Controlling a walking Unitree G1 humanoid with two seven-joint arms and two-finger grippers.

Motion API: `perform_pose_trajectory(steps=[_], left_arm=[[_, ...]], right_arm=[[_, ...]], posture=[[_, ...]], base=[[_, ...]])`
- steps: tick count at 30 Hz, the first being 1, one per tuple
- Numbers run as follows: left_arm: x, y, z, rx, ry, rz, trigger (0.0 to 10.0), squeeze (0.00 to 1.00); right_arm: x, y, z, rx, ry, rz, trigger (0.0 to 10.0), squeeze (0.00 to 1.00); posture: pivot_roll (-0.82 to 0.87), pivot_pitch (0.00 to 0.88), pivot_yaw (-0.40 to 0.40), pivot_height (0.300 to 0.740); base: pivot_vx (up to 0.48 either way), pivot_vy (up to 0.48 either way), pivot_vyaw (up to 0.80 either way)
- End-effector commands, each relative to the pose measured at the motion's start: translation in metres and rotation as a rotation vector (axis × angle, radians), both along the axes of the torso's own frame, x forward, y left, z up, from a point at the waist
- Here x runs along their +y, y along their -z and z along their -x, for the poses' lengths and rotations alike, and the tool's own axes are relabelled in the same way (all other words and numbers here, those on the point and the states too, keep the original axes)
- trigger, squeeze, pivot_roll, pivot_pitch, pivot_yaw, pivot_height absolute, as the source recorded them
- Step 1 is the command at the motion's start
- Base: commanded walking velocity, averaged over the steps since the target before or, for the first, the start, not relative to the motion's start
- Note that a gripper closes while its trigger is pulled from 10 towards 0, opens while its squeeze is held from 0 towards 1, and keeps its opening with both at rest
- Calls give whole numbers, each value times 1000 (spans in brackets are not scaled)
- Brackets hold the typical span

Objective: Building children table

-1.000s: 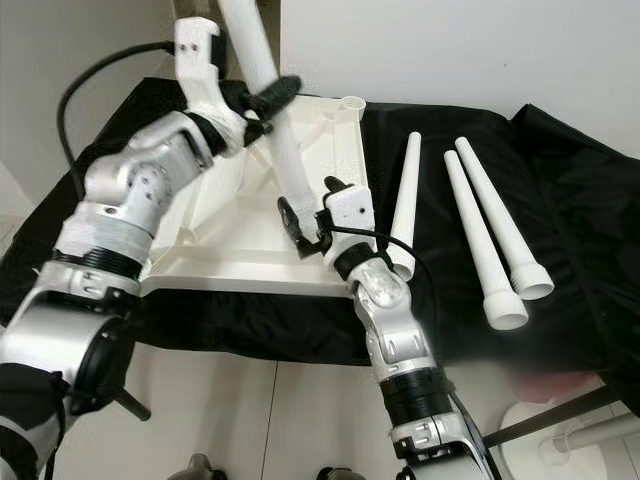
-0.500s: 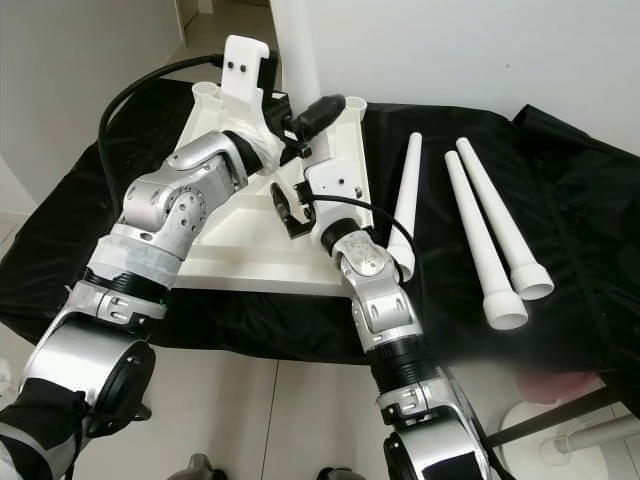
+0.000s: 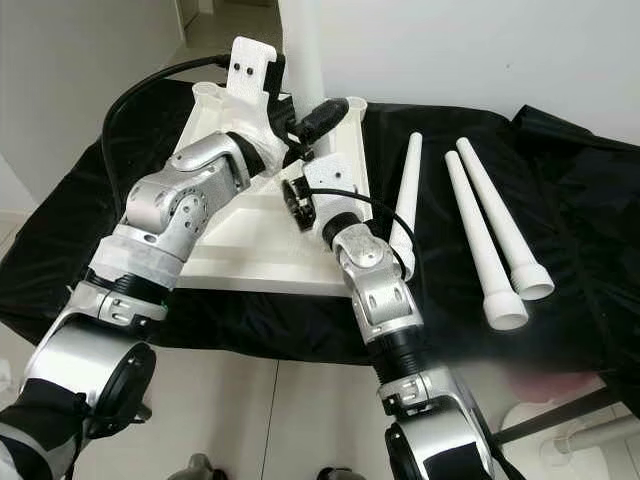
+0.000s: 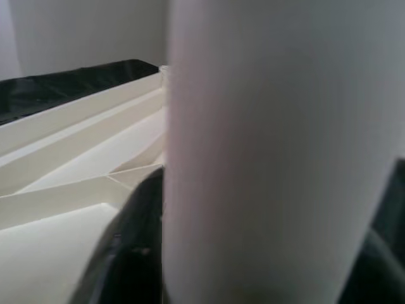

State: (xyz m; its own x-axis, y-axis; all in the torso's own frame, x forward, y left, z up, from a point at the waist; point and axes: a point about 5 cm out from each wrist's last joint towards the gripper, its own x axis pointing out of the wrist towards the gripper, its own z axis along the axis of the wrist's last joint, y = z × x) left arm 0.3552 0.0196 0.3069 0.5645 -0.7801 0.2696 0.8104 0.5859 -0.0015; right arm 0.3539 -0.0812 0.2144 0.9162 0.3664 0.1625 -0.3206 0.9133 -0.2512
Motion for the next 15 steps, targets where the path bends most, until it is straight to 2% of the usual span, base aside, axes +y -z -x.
perform_pose_trajectory(steps=[1, 8, 9, 10, 11, 15], left_arm=[[-7, -8, 9, -58, 51, 1, 10000, 0], [-8, -9, 10, -73, 55, -9, 10000, 0], [-8, -9, 9, -66, 58, -3, 10000, 82], [-8, -9, 9, -66, 58, -3, 10000, 82], [-7, -8, 10, -53, 68, 6, 10000, 1000], [-7, -8, 11, -38, 90, 20, 10000, 1000]], right_arm=[[0, 4, -2, 37, 11, 18, 0, 0], [-1, 6, -3, 56, 25, 7, 0, 0], [-2, 6, -3, 65, 41, -8, 0, 0], [-2, 6, -3, 65, 41, -8, 0, 0], [-3, 6, -4, 72, 58, -11, 10000, 0], [-5, 6, -5, 84, 84, -24, 10000, 0]], posture=[[4, 45, -11, 740], [2, 54, -4, 740], [2, 59, -3, 740], [2, 59, -3, 740], [1, 61, 0, 740], [-1, 63, 2, 740]], base=[[0, 0, 0], [0, 0, 0], [0, 0, 0], [0, 0, 0], [0, 0, 0], [0, 0, 0]])
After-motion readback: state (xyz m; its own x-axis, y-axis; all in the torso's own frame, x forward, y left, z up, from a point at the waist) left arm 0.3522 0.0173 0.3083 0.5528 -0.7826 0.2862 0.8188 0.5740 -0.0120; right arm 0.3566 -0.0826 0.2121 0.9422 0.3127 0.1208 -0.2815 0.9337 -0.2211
